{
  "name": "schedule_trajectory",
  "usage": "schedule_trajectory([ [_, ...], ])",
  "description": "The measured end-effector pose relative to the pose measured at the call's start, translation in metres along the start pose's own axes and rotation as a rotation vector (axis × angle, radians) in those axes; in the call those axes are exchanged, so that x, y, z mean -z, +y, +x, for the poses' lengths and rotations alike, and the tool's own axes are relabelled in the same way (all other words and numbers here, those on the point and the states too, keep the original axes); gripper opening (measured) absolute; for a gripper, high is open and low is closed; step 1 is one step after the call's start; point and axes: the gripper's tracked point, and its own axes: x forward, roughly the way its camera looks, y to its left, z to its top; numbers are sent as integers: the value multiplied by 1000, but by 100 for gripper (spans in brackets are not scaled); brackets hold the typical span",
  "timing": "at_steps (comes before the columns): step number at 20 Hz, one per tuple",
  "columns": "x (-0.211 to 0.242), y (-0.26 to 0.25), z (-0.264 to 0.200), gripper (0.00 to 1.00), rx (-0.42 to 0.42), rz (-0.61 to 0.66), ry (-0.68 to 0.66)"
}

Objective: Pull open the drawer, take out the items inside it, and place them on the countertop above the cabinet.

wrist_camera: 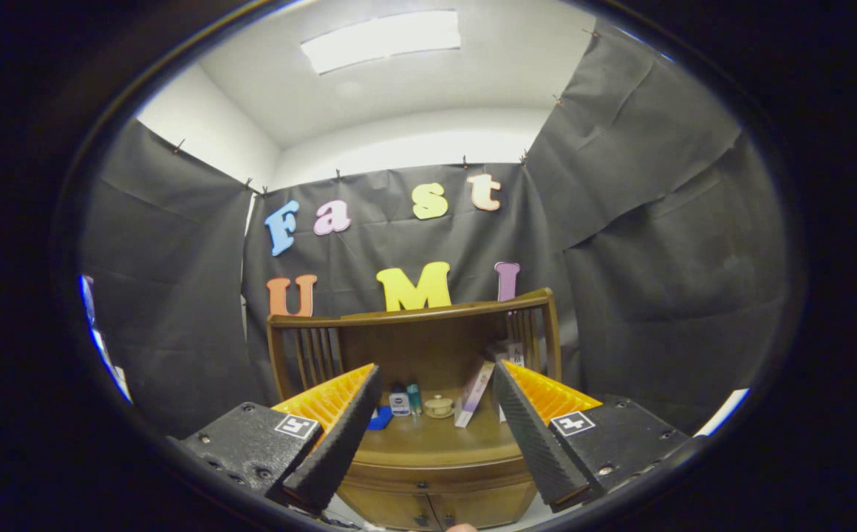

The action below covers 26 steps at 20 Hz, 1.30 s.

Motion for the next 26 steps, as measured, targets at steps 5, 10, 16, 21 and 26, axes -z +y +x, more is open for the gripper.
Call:
schedule_trajectory([
  [5,19,10,12,99,-11,21,9],
  [10,56,10,27,99,16,9,23],
  [16,141,25,57,99,-16,45,143],
  [21,202,31,84,96,-31,58,188],
  [26,271,32,102,93,-37,31,254],
])
